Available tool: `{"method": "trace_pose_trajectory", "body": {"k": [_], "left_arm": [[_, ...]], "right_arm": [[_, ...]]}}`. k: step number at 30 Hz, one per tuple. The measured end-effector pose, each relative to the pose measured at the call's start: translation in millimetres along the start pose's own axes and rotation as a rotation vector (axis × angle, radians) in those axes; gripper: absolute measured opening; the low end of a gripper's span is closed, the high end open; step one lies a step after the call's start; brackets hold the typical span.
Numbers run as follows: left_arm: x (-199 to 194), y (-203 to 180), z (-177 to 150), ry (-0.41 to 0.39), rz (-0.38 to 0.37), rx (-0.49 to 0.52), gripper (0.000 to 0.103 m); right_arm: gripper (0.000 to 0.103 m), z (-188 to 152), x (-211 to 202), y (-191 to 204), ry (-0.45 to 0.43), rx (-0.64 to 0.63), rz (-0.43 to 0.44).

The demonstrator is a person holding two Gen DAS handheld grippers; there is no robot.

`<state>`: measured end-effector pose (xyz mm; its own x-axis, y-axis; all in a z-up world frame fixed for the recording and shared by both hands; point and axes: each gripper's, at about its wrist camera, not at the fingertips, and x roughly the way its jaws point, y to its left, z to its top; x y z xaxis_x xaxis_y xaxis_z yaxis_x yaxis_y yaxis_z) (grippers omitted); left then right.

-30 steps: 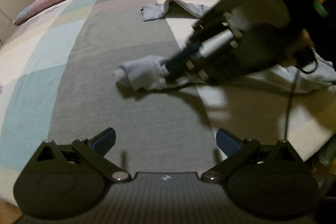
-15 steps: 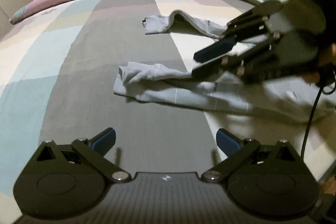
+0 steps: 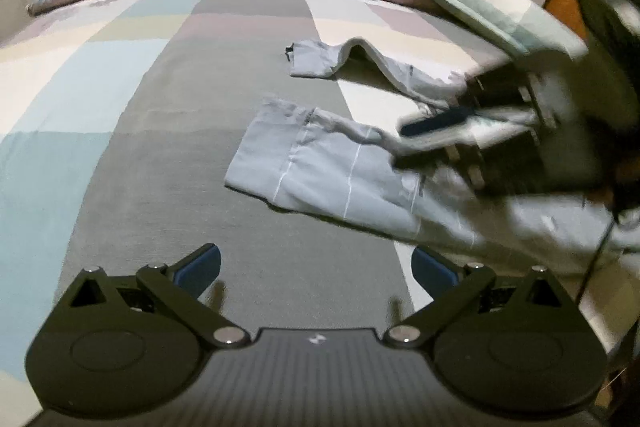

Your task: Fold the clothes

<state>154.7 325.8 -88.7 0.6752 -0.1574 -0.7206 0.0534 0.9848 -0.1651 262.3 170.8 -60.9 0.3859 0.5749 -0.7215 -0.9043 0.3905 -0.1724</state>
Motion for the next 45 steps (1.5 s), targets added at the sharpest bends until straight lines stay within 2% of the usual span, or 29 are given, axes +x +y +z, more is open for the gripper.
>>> {"method": "trace_pose_trajectory", "body": {"k": [2, 4, 6, 10, 15, 20, 22, 26, 28, 29, 30, 31, 32, 33, 36, 42, 45], "left_arm": [[5, 9, 3, -0.011, -0.052, -0.069, 0.099], [14, 22, 6, -0.014, -0.124, -0.166, 0.093], [26, 36, 7, -0.01, -0.207, -0.282, 0.077], [48, 58, 9, -0.038, -0.308, -0.474, 0.077], [69, 74, 20, -0.078, -0.348, -0.625, 0.076], [72, 58, 23, -0.091, -0.286, -0.607, 0.076], [66, 51, 16, -0.096, -0.29, -0.568, 0.076], [73, 55, 22, -0.128, -0.268, -0.563, 0.072], [76, 51, 30, -0.129, -0.224, -0.558, 0.07], [76, 48, 32, -0.122, -0.191, -0.546, 0.059], [72, 42, 33, -0.107, -0.136, -0.511, 0.028], [68, 37, 33, -0.091, -0.08, -0.475, 0.012], [65, 31, 33, -0.075, -0.023, -0.439, 0.007], [61, 26, 34, -0.059, 0.033, -0.402, 0.007], [39, 21, 28, -0.072, 0.087, -0.404, 0.007], [-13, 12, 19, -0.107, 0.126, -0.396, 0.007], [-32, 11, 12, -0.105, 0.161, -0.408, 0.007]], "right_arm": [[0.029, -12, -6, 4, 0.025, -0.005, 0.007], [0.03, -24, -15, 6, 0.04, 0.013, 0.009], [0.032, -36, -25, 5, 0.054, 0.051, 0.008], [0.034, -63, -52, 2, 0.072, 0.152, -0.001], [0.038, -87, -83, 2, 0.03, 0.299, -0.001], [0.039, -102, -98, -2, 0.019, 0.375, 0.001], [0.039, -109, -107, -3, 0.019, 0.4, -0.004], [0.039, -132, -122, -6, 0.033, 0.46, -0.019], [0.039, -143, -130, -7, 0.044, 0.485, -0.037], [0.039, -148, -136, -8, 0.044, 0.5, -0.048], [0.039, -154, -143, -10, 0.039, 0.515, -0.055], [0.039, -160, -150, -11, 0.036, 0.53, -0.058], [0.039, -168, -157, -12, 0.039, 0.543, -0.067], [0.039, -176, -163, -13, 0.046, 0.555, -0.08], [0.039, -201, -177, -14, 0.092, 0.57, -0.132], [0.039, -236, -208, -16, 0.129, 0.581, -0.218], [0.039, -250, -217, -14, 0.166, 0.524, -0.252]]}}
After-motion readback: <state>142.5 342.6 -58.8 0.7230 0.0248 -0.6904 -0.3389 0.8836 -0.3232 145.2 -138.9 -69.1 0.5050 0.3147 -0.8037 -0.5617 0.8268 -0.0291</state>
